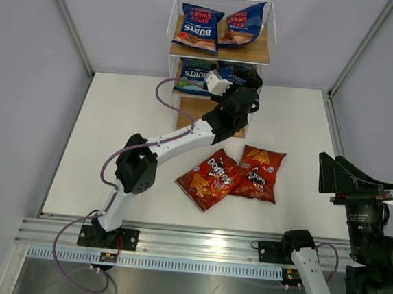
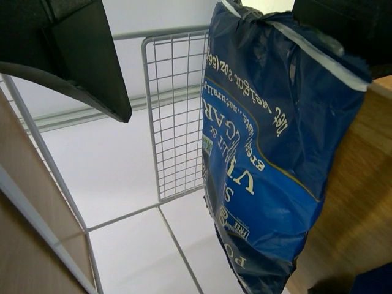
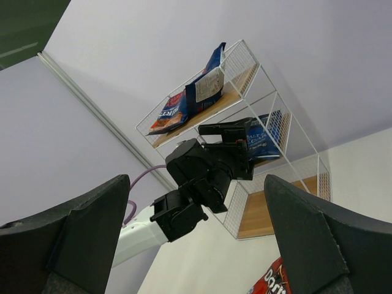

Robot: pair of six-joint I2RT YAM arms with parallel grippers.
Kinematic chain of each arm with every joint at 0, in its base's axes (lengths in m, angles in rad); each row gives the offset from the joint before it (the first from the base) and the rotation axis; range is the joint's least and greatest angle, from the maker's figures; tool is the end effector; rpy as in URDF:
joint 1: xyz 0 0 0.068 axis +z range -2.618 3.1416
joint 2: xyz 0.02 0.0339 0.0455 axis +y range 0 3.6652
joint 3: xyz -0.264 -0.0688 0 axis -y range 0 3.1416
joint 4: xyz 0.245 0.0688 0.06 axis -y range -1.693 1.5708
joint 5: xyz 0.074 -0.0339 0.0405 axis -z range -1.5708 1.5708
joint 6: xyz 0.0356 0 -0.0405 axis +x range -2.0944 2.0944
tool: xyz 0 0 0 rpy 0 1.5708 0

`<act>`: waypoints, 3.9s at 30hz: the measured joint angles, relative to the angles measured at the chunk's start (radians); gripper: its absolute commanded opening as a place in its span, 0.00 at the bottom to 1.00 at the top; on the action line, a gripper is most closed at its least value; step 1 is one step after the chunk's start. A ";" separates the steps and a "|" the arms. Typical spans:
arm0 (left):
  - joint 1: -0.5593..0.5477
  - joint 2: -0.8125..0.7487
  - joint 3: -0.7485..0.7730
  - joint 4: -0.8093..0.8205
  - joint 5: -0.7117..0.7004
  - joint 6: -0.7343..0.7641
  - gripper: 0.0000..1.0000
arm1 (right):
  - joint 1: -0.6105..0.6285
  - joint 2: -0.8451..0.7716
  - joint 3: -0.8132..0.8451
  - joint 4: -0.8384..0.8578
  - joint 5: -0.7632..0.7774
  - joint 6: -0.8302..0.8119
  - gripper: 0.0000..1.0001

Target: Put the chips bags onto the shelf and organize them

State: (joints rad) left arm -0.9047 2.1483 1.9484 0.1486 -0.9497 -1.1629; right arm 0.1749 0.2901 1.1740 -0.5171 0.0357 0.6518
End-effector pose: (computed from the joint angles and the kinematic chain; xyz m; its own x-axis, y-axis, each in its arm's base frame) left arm 0.3384 -0.3837 0.3400 0.0281 -0.9003 -0.4344 -0.0467 0.4330 -0.9002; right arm -0.0212 -0.0050 0.4558 0.1952 0.6501 -0.7343 -0.3264 0.7491 0.5764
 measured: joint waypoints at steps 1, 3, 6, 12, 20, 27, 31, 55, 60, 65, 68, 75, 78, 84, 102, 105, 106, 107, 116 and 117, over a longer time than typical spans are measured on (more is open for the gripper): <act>-0.002 -0.004 0.000 -0.017 0.000 -0.010 0.99 | 0.000 -0.001 0.000 0.000 0.000 0.001 1.00; -0.003 -0.012 0.000 -0.048 0.003 -0.025 0.99 | 0.000 -0.002 -0.001 0.001 -0.001 0.005 0.99; -0.004 -0.018 0.001 -0.085 0.007 -0.046 0.99 | 0.000 -0.006 -0.004 0.003 -0.002 0.009 0.99; -0.001 -0.024 0.035 -0.191 0.047 -0.086 0.99 | 0.000 -0.017 -0.004 0.004 -0.001 0.011 1.00; 0.006 -0.101 -0.051 -0.237 0.098 -0.122 0.99 | 0.000 -0.022 -0.004 0.003 0.000 0.019 1.00; 0.012 -0.136 -0.096 -0.225 0.135 -0.109 0.99 | 0.000 -0.031 -0.005 0.004 0.000 0.026 1.00; 0.015 -0.167 -0.156 -0.189 0.165 -0.110 0.99 | 0.000 -0.031 -0.009 0.004 0.000 0.031 0.99; -0.042 -0.363 -0.519 -0.031 0.191 0.111 0.99 | 0.001 0.087 -0.103 0.034 -0.050 0.002 1.00; -0.054 -0.383 -0.523 0.082 0.196 0.216 0.99 | 0.002 0.159 -0.159 0.041 -0.086 -0.016 0.99; -0.054 -0.427 -0.573 0.116 0.200 0.251 0.99 | 0.002 0.168 -0.179 0.042 -0.098 -0.031 0.99; -0.056 -0.491 -0.634 0.088 0.211 0.246 0.99 | 0.002 0.164 -0.171 0.040 -0.096 -0.055 1.00; -0.061 -0.727 -0.783 0.013 0.270 0.312 0.99 | 0.002 0.184 -0.145 0.009 -0.050 -0.134 0.99; -0.072 -0.825 -0.772 -0.082 0.275 0.393 0.99 | 0.002 0.231 -0.142 -0.028 0.003 -0.144 1.00; -0.081 -0.966 -0.764 -0.358 0.265 0.467 0.99 | 0.002 0.238 -0.264 0.002 -0.011 -0.111 1.00; -0.081 -1.307 -0.933 -0.983 0.251 0.479 0.99 | 0.002 0.365 -0.348 -0.080 -0.184 -0.111 0.92; -0.081 -1.353 -1.004 -0.956 0.301 0.503 0.99 | 0.002 0.381 -0.413 -0.045 -0.305 -0.101 0.87; -0.081 -1.365 -1.027 -0.946 0.322 0.512 0.99 | 0.002 0.393 -0.445 -0.023 -0.351 -0.088 0.86; -0.081 -1.372 -1.046 -0.932 0.341 0.519 0.99 | 0.003 0.408 -0.482 0.000 -0.397 -0.072 0.84; -0.081 -1.372 -1.100 -0.855 0.409 0.538 0.99 | 0.007 0.336 -0.773 0.129 -0.521 0.188 0.83; -0.081 -1.368 -1.100 -0.850 0.412 0.539 0.99 | 0.011 0.301 -0.801 0.147 -0.516 0.229 0.84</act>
State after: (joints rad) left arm -0.9855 0.7803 0.8482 -0.7010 -0.5381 -0.6235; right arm 0.1856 0.5911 0.3733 -0.3698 -0.4801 0.8803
